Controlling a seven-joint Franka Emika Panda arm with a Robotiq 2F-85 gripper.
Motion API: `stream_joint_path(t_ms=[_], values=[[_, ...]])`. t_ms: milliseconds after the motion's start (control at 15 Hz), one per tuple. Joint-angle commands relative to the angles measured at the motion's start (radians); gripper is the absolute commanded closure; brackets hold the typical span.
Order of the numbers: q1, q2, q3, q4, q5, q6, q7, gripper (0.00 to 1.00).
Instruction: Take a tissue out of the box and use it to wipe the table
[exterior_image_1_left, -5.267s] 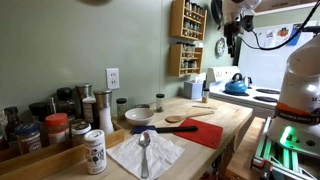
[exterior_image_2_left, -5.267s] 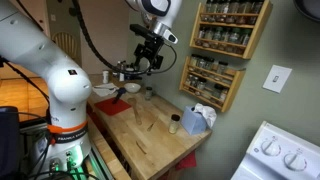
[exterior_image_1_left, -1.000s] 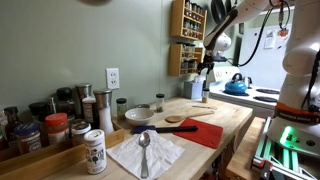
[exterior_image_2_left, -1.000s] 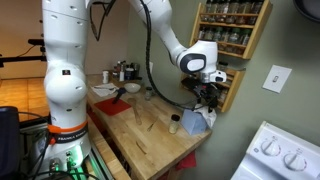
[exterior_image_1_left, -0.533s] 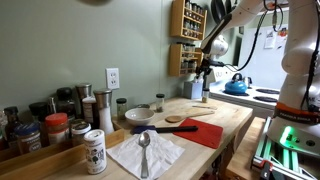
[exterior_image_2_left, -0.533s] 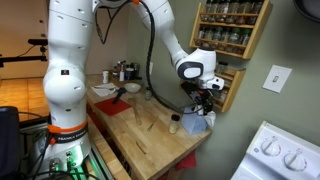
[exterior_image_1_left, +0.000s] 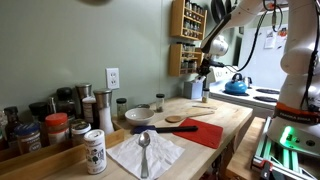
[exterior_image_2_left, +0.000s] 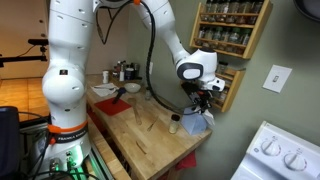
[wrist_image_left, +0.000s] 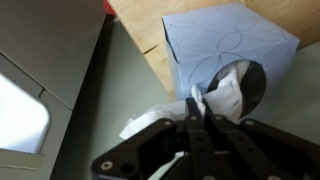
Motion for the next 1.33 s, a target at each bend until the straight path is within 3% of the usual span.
stream_joint_path(t_ms=[0,333,600,867,1267], values=[[-0.026,-0.06,-0.006,-0.022,-0.01,0.017,-0.011,1.0],[-0.035,-0.2,-0.036,-0.057,-0.05,-0.021,-0.07,1.0],[0.018,-0.267,-0.046,-0.059,0.074,-0.097,-0.255,1.0],[0.062,-0.281,-0.055,-0.054,0.111,-0.163,-0.329,1.0],[0.07,-0.358,-0.048,-0.055,0.012,-0.134,-0.332,1.0]])
